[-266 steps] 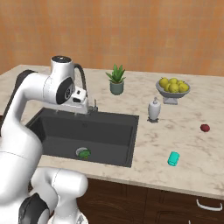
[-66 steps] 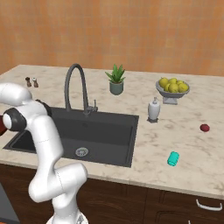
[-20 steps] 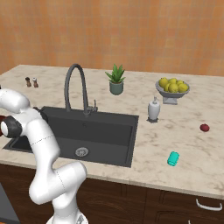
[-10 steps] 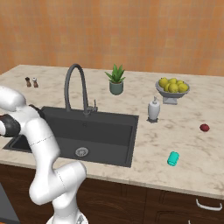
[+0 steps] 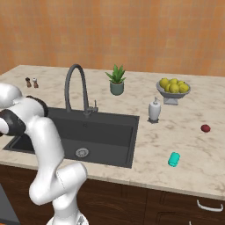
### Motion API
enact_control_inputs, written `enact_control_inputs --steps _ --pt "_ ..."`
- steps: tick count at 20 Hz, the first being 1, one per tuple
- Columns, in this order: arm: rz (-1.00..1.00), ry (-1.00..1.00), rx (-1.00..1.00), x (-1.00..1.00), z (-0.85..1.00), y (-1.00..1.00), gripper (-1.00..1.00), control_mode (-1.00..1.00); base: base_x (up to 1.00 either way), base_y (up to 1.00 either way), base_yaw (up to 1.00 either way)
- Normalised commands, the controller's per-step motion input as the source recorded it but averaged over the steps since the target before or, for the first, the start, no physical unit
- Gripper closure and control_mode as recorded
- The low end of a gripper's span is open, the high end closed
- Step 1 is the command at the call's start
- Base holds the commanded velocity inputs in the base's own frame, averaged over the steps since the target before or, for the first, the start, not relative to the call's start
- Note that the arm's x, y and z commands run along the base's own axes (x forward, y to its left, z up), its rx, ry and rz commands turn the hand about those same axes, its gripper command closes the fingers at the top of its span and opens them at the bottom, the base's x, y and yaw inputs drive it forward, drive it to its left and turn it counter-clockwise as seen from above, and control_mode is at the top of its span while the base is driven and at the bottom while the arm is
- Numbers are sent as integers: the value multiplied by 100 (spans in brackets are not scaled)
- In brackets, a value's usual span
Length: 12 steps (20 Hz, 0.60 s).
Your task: Pick the broccoli from the sink and place it in the bowl. Then pick the bowl and place it in the microwave. Then close the microwave door and press the start button.
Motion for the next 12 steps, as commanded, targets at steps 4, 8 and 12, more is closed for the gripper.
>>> enact_control_inputs --steps 4,8,12 --pt "0 -28 25 -45 16 -19 -100 -100 0 0 0" --pt "-4 -6 9 0 17 5 -100 -100 0 0 0" --pt "-4 14 4 25 0 -2 -100 -100 0 0 0"
